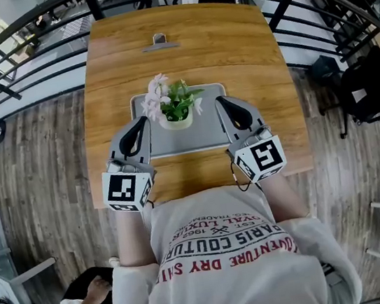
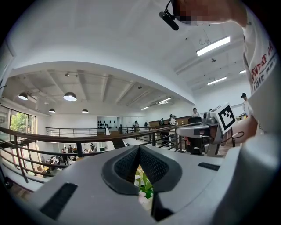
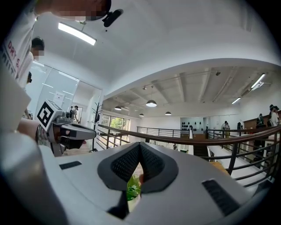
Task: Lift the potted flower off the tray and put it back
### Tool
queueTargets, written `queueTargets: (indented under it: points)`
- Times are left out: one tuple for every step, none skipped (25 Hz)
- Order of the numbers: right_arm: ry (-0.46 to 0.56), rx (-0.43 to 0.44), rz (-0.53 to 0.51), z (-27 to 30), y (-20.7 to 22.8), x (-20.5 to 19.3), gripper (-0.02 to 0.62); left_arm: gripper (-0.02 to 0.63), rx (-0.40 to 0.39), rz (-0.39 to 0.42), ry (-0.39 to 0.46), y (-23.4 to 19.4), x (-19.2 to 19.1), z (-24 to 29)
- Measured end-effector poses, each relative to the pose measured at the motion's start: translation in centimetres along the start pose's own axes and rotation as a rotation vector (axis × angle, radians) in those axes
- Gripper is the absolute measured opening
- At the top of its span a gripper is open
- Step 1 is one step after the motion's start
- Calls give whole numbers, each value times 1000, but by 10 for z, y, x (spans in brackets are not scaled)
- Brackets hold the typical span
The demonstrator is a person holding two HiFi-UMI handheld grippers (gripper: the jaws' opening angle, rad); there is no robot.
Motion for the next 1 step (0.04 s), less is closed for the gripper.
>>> queueTargets:
  points:
    - [-2,-3,7,1,0,-1,26,12,0,1,-1,-1,0,0]
Point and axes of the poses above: the fingertips, and each gripper's own axes: z forward along the fingers, y to its right, x out of its top, the point moved 9 cm from there along -z, backward along the fingers, and after that the axes turned 2 degrees about -z, right-handed, at the moved point
